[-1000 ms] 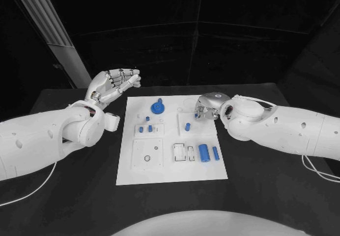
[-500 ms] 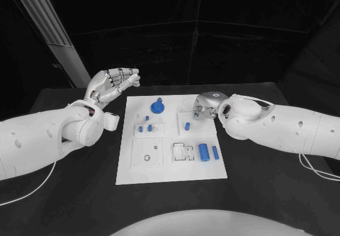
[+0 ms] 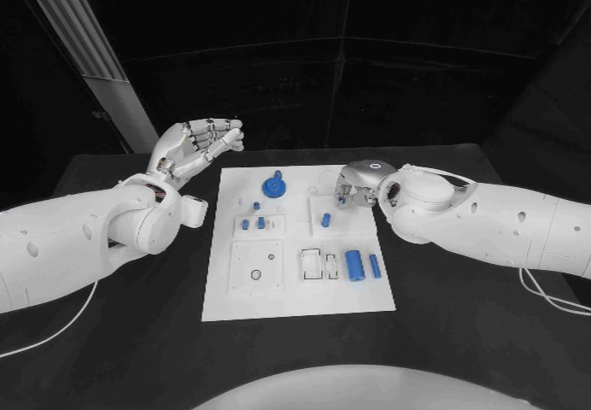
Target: Assemble the parts on the task board
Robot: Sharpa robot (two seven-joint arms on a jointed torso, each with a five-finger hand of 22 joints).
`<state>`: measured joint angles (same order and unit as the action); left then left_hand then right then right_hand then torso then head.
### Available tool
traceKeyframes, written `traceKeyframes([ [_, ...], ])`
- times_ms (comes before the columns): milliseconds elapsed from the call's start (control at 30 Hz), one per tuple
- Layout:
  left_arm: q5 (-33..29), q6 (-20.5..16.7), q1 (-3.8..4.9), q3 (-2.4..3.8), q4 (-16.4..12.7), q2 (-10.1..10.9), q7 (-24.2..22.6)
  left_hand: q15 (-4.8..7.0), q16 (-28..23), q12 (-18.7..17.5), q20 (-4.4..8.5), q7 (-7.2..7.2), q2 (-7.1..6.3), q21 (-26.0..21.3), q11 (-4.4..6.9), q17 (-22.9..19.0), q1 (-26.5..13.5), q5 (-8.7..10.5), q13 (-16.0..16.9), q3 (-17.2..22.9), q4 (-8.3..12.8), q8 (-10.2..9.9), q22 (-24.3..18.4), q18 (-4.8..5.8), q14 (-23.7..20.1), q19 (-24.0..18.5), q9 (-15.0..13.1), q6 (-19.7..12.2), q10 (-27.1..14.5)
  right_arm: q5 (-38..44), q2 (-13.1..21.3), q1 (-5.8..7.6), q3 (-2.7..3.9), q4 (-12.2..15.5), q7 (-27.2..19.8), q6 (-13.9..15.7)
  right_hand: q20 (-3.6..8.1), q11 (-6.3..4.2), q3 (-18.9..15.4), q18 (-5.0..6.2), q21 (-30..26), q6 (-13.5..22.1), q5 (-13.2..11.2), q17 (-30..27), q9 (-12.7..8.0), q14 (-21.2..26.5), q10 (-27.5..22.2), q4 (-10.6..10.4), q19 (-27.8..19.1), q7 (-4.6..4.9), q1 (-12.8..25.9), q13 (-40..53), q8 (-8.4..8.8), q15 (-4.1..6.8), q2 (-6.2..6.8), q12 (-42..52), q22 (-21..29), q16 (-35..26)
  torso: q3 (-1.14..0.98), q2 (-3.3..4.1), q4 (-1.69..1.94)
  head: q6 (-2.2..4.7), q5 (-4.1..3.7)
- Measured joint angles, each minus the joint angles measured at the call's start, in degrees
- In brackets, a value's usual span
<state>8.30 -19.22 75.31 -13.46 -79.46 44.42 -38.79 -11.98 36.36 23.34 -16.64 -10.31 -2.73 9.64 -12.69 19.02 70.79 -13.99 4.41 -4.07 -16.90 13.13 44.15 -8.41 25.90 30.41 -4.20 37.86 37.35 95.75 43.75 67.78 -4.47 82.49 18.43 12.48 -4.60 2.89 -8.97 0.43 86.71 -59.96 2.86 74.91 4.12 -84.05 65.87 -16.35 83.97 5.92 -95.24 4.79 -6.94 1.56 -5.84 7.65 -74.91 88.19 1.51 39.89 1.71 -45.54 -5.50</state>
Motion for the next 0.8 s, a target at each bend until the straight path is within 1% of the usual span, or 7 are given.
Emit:
traceKeyframes([
  [67, 0.0, 0.0, 0.00, 0.00, 0.0, 0.0, 0.0, 0.00, 0.0, 0.0, 0.12, 0.00, 0.00, 0.0, 0.00, 0.0, 0.0, 0.00, 0.0, 0.0, 0.0, 0.0, 0.0, 0.00, 0.0, 0.1, 0.0, 0.0, 0.0, 0.0, 0.0, 0.00, 0.01, 0.0, 0.1, 0.0, 0.00, 0.07, 0.0, 0.00, 0.0, 0.0, 0.0, 0.0, 0.0, 0.0, 0.1, 0.0, 0.0, 0.00, -0.3, -0.2, 0.00, 0.00, 0.26, 0.0, 0.0, 0.0, 0.00, 0.00, 0.00, 0.00, 0.00],
  [133, 0.0, 0.0, 0.00, 0.00, 0.0, 0.0, 0.0, 0.00, 0.0, 0.2, 0.16, 0.00, 0.00, 0.0, 0.00, -0.1, 0.0, 0.00, 0.0, 0.0, 0.0, 0.0, -0.1, 0.00, 0.0, 0.2, 0.0, 0.0, 0.0, 0.1, 0.0, 0.00, 0.03, 0.0, 0.2, -0.1, 0.00, 0.07, 0.0, 0.00, 0.0, -0.2, 0.0, 0.0, 0.0, 0.0, 0.1, 0.0, 0.0, 0.17, -0.3, -0.3, 0.00, 0.00, 0.26, -0.3, 0.0, 0.0, 0.00, 0.00, 0.00, 0.00, 0.00],
  [367, 0.0, 0.1, 0.00, 0.00, 0.0, 0.0, 0.0, 0.00, 0.0, 0.2, 0.16, 0.00, 0.00, 0.0, 0.00, -0.1, 0.0, 0.00, 0.0, 0.0, 0.0, 0.0, -0.1, 0.00, 0.0, 0.2, 0.0, 0.0, 0.0, 0.3, -0.1, 0.04, 0.06, 0.0, 0.6, -0.3, 0.00, 0.08, 0.0, 0.00, 0.0, -0.2, 0.0, 0.0, 0.0, 0.0, 0.1, 0.0, 0.0, 0.18, -0.5, -0.6, 0.00, 0.00, 0.53, -0.4, 0.0, 0.0, -0.01, 0.04, -0.03, -0.04, -0.03],
  [400, 0.0, 0.1, 0.00, 0.00, 0.0, 0.0, 0.0, 0.00, 0.0, 0.2, 0.16, 0.00, 0.00, 0.0, 0.00, -0.1, 0.0, 0.00, 0.0, 0.0, 0.0, 0.0, -0.1, 0.00, 0.0, 0.2, 0.0, 0.0, 0.0, 0.3, -0.1, 0.05, 0.07, 0.0, 0.7, -0.3, 0.00, 0.27, 0.0, 0.00, 0.0, -0.2, 0.0, 0.0, 0.0, 0.0, 0.3, 0.0, 0.0, 0.18, -0.5, -0.7, 0.00, 0.00, 0.53, -0.6, 0.0, 0.0, -0.01, 0.04, -0.03, -0.04, -0.04],
  [567, 0.0, 0.1, 0.00, 0.00, 0.0, -0.1, 0.0, 0.00, 0.4, 0.2, 0.16, -0.21, 0.00, 0.0, 0.00, -0.2, 0.0, 0.00, 0.0, 0.0, 0.0, 0.0, -0.1, 0.00, 0.0, 0.2, 0.0, -0.2, 0.0, 0.4, -0.2, 0.07, 0.09, 0.0, 1.0, -0.5, 0.00, 0.08, 0.0, 0.00, 0.0, -0.2, 0.0, 0.0, -0.1, 0.0, 0.5, 0.0, 0.0, 0.18, -0.6, -0.9, 0.00, 0.00, 0.49, -0.6, 0.0, 0.0, -0.01, 0.05, -0.03, -0.13, -0.04],
  [700, 0.0, 0.2, 0.00, 0.00, 0.0, -0.1, 0.0, 0.00, 0.4, 0.2, 0.16, -0.21, 0.00, 0.0, 0.00, -0.2, 0.0, 0.00, 0.0, 0.0, 0.0, 0.0, -0.1, 0.01, 0.0, 0.2, 0.0, -0.2, 0.0, 0.4, -0.3, 0.09, 0.10, -0.1, 1.2, -0.6, 0.00, 0.08, 0.4, 0.00, 0.0, -0.2, 0.0, 0.0, -0.1, 0.0, 0.9, 0.4, 0.0, 0.18, -1.9, -1.1, 0.00, -0.01, 0.19, -0.9, 0.0, 0.0, 0.00, 0.05, -0.03, -0.20, -0.05],
  [800, 0.0, 0.2, 0.00, 0.00, 0.0, -0.1, 0.0, 0.00, 0.4, 0.6, 0.16, -0.21, 0.27, 0.0, 0.00, -0.4, 0.3, 0.00, 0.0, 0.0, 0.0, 0.3, -0.2, 0.00, 0.0, 0.2, 0.0, -0.2, 0.0, 0.6, -0.3, 0.09, 0.11, -0.1, 1.4, -0.7, 0.00, -0.02, 1.2, 0.00, 0.0, -0.6, 0.0, 0.0, -0.1, 0.0, 1.4, 0.9, 0.0, 0.22, -3.5, -1.2, 0.00, -0.01, 0.07, -0.9, 0.0, 0.0, -0.01, 0.05, -0.03, -0.21, -0.05],
])
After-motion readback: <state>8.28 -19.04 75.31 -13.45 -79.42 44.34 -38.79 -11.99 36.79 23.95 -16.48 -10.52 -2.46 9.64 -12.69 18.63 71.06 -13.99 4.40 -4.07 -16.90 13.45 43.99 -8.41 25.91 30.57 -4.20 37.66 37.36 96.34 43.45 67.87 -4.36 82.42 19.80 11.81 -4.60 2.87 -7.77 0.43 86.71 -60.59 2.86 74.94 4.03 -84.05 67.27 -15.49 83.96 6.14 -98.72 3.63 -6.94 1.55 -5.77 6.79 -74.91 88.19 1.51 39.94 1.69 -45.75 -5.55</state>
